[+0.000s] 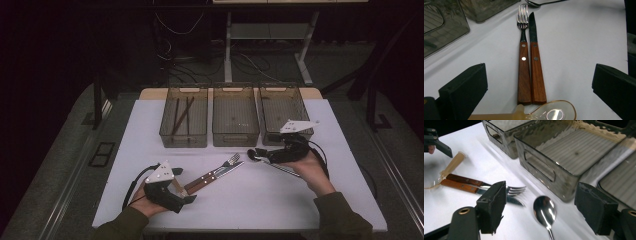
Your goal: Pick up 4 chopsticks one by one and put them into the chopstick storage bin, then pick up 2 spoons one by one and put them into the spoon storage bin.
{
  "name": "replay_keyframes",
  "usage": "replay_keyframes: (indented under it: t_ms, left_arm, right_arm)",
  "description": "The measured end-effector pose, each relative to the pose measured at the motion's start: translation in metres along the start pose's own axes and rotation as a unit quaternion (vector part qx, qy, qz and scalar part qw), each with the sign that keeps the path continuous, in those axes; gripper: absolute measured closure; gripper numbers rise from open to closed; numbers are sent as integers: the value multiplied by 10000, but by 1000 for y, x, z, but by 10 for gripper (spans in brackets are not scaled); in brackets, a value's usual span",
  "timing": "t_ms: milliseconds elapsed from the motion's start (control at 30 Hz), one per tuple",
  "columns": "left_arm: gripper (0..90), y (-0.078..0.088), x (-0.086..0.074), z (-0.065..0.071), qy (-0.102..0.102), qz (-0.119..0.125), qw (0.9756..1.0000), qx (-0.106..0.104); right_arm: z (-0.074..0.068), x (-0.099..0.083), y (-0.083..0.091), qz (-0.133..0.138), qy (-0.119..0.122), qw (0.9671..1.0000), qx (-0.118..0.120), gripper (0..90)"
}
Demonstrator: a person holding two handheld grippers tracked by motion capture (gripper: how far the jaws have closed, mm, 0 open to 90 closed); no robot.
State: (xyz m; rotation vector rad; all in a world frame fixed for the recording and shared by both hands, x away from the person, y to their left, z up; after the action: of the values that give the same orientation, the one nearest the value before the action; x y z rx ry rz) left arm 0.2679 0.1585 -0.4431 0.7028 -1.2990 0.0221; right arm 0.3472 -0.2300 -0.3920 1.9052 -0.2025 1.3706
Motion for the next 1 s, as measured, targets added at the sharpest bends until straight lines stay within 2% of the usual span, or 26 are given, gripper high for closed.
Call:
replay_keyframes:
  t_ms: [300,467,667,1000]
  left_arm:
    - [0,1,0,0,-1,-6,10000,28]
    - [0,1,0,0,-24,-10,10000,17]
    - [0,1,0,1,-36,-28,10000,29]
    - [0,1,0,1,-51,-70,10000,49]
  right_arm:
    - [3,-28,20,88,-98,9998,-129,233]
    - [3,-43,25,30,-85,9996,-255,217]
    - [3,-50,20,-105,-91,9996,-235,215]
    - [1,-47,3,-167,-79,9997,-155,209]
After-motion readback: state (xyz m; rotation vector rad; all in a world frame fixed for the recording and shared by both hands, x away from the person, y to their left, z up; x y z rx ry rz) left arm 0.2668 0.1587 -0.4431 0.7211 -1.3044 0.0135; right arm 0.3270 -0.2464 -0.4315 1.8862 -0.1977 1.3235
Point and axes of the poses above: each handheld gripper's, and its own axes: y roughly backward along the jaws, x roughly out of its top, z roughly to its right, the point moved 1 cm from there along -y, roughly forward along the jaws, and after that the axes turned 5 degrees about z, right-handed, at the moved point
